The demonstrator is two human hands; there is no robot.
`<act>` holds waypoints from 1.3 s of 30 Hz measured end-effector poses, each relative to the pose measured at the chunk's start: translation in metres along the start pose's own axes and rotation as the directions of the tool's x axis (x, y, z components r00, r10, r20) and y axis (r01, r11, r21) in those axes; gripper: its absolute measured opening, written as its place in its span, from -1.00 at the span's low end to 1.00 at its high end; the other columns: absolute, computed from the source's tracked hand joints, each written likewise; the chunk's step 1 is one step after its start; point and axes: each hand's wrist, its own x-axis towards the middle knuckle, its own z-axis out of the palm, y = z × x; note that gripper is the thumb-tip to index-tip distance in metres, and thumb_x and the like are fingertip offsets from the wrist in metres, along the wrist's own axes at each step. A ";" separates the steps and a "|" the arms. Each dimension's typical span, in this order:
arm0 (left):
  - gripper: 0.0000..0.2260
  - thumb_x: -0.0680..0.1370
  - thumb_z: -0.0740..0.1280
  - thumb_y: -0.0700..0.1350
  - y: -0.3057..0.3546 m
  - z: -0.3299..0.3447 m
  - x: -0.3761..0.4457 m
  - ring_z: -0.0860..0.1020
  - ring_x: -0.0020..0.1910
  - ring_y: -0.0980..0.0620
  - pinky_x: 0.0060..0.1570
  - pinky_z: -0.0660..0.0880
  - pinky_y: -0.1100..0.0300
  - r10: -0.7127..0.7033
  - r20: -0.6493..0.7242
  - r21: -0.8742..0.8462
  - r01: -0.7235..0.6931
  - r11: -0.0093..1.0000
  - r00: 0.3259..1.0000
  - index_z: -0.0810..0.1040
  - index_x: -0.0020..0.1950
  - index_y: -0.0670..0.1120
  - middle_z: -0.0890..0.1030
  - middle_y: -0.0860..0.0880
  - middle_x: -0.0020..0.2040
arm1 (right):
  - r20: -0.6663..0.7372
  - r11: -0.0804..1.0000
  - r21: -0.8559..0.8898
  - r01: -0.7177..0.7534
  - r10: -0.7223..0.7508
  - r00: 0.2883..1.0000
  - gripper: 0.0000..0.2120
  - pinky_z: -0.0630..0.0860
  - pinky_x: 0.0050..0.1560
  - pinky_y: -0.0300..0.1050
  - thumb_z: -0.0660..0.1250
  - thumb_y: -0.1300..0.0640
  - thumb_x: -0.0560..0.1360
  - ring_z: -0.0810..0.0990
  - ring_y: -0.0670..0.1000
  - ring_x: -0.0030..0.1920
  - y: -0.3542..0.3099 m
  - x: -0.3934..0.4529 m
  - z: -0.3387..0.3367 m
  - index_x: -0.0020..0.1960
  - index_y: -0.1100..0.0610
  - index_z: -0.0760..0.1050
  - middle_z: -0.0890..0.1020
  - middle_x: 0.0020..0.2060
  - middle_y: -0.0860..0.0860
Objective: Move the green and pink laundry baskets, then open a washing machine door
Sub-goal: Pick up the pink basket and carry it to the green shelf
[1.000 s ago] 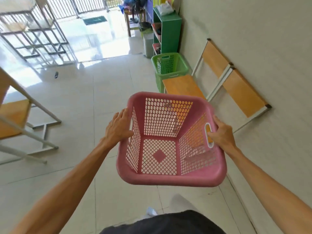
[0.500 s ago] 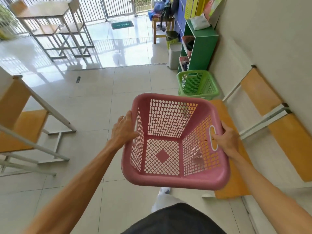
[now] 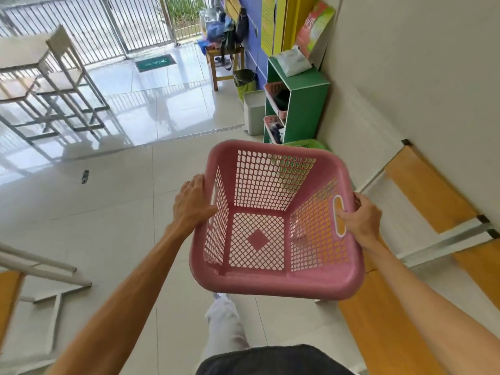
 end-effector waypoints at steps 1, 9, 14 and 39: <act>-0.26 0.30 0.55 0.23 -0.001 0.000 0.027 0.51 0.14 -0.06 0.12 0.52 -0.10 0.022 0.009 0.003 -0.022 1.000 1.000 0.38 0.32 -0.09 0.55 -0.04 0.17 | -0.026 1.000 0.005 -0.024 0.024 0.999 -0.66 0.48 -0.13 -0.21 0.53 0.00 0.38 0.61 -0.01 -0.25 -0.006 0.013 0.008 0.07 0.13 0.61 0.65 -0.23 -0.04; -0.43 0.29 0.55 0.08 -0.005 -0.013 0.244 0.51 0.17 -0.09 0.15 0.50 -0.09 0.217 0.079 0.051 -0.222 0.974 0.973 0.46 0.20 -0.09 0.58 -0.03 0.13 | -0.203 0.984 0.023 -0.177 0.178 0.963 -0.70 0.30 -0.37 -0.50 0.51 0.01 0.39 0.57 -0.03 -0.29 -0.070 0.114 0.074 0.02 0.17 0.63 0.64 -0.27 0.00; -0.47 0.30 0.54 0.04 0.008 -0.025 0.343 0.48 0.13 -0.07 0.08 0.48 -0.05 0.332 0.155 0.057 -0.344 0.937 0.930 0.46 0.17 -0.08 0.51 0.02 0.04 | -0.277 0.964 0.060 -0.259 0.265 0.924 -0.75 0.32 -0.44 -0.48 0.53 0.03 0.39 0.49 -0.11 -0.38 -0.094 0.148 0.105 -0.05 0.17 0.61 0.60 -0.31 -0.02; -0.66 0.30 0.42 -0.16 0.215 0.185 0.691 0.48 -0.15 -0.07 -0.21 0.54 -0.10 0.674 0.489 -0.078 -0.742 0.666 0.554 0.31 -0.05 -0.04 0.44 0.02 -0.15 | -0.473 0.765 0.172 -0.621 0.617 0.629 -0.82 0.39 -0.40 -0.31 0.48 0.18 0.40 0.58 -0.11 -0.32 -0.015 0.359 0.162 -0.07 0.03 0.52 0.61 -0.28 -0.03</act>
